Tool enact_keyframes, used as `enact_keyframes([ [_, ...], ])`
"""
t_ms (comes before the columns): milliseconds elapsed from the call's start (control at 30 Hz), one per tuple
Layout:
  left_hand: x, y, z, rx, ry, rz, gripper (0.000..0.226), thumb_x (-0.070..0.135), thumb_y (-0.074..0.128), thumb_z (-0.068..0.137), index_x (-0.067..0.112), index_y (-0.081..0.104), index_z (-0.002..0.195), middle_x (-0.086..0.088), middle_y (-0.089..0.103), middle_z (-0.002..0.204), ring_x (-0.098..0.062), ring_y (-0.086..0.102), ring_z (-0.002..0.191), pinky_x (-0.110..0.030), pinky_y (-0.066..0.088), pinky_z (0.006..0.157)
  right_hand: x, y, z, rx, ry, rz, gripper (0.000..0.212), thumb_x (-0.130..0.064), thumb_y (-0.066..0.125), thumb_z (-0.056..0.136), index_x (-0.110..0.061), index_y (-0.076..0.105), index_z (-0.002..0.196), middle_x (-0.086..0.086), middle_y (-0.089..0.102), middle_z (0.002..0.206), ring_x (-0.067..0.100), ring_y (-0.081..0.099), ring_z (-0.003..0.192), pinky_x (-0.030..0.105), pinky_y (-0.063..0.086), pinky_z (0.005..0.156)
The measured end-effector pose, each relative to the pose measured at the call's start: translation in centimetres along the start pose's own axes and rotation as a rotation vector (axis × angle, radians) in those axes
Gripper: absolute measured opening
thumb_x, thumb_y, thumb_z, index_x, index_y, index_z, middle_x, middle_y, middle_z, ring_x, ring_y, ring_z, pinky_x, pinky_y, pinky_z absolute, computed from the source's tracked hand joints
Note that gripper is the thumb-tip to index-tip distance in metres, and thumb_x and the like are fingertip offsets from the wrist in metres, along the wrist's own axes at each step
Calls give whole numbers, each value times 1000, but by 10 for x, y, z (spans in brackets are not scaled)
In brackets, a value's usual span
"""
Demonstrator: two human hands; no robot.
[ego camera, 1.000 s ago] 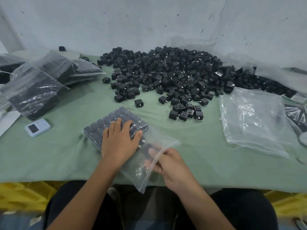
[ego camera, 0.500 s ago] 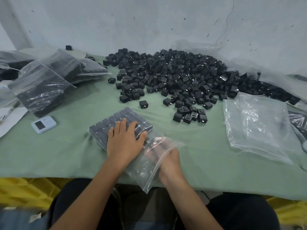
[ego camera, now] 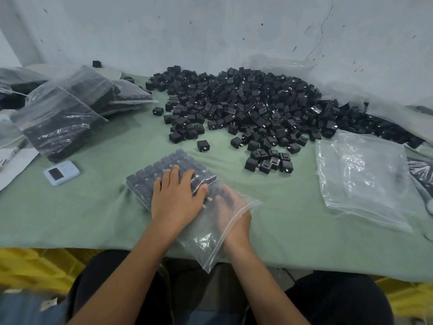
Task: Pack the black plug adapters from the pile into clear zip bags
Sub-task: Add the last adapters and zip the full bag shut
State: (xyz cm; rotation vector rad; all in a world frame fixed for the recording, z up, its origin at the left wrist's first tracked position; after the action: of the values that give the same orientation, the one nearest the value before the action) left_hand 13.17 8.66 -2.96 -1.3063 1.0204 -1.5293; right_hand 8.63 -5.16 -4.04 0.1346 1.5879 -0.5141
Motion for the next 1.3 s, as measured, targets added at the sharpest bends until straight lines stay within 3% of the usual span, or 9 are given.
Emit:
enact_keyframes([
  [67,1,-1,0,-1,0,-2,63,66,25,97,34,30,151,-8,15,166,-26,9,153,-46,5,123,0,2,0,50,39,-12,27,-19,59,92,-29,70,114,-6,71,107,10,66,100,35,54,95],
  [167,1,-1,-1,0,-1,-1,62,66,25,97,34,30,151,-8,15,166,-26,8,153,-46,5,123,0,3,-2,57,-5,-35,23,-23,61,94,-43,58,105,-22,62,94,-10,59,87,4,44,76],
  [267,1,-1,0,-3,-2,-2,62,66,24,98,34,29,151,-7,14,166,-26,8,153,-46,5,124,1,2,-3,20,-69,-117,19,-21,54,97,-38,57,102,-22,58,86,-6,57,81,2,39,67],
  [400,1,-1,-1,-5,-1,6,63,66,20,98,34,27,153,-7,13,166,-25,7,153,-46,4,123,1,4,0,-34,-113,-137,25,-22,51,100,-46,55,95,-18,62,86,-6,60,82,15,48,77],
  [500,0,-2,-2,1,0,-10,61,62,15,100,33,27,153,-7,14,166,-25,7,153,-46,4,123,0,3,4,-76,-162,-155,17,-19,52,102,-27,65,110,-11,66,97,6,63,93,25,49,90],
  [800,-5,-1,1,-5,15,-17,53,53,23,103,34,28,152,-6,16,166,-24,8,153,-45,4,123,-2,3,17,-269,-180,-292,29,-5,43,99,-18,60,118,-5,63,106,8,59,98,15,43,91],
  [933,-4,-2,1,5,19,-19,52,52,23,103,34,30,151,-7,18,165,-25,10,153,-46,6,123,-4,5,25,-345,-154,-384,28,-7,42,99,-14,62,116,4,65,112,18,60,105,32,46,101],
  [1133,-2,-3,2,-2,8,10,52,55,25,102,34,34,148,-7,22,163,-26,15,151,-47,9,121,-1,4,24,-340,-173,-392,25,-17,43,102,-14,58,122,8,62,117,24,58,110,40,45,104],
  [1300,9,-6,22,-43,-61,-33,55,71,39,89,29,47,123,-7,41,143,-31,33,136,-49,22,116,-2,1,21,-302,-232,-490,30,-23,36,103,-23,55,127,6,61,121,19,57,112,38,46,101],
])
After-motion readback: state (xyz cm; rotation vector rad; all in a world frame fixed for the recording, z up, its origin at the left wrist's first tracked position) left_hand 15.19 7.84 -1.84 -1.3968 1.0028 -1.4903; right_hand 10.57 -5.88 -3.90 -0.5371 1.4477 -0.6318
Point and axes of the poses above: each hand's wrist, its own z-axis towards the middle knuckle, its own y-axis out of the palm, x = y × z, the point moved 3 cm from there along z, towards the middle knuckle
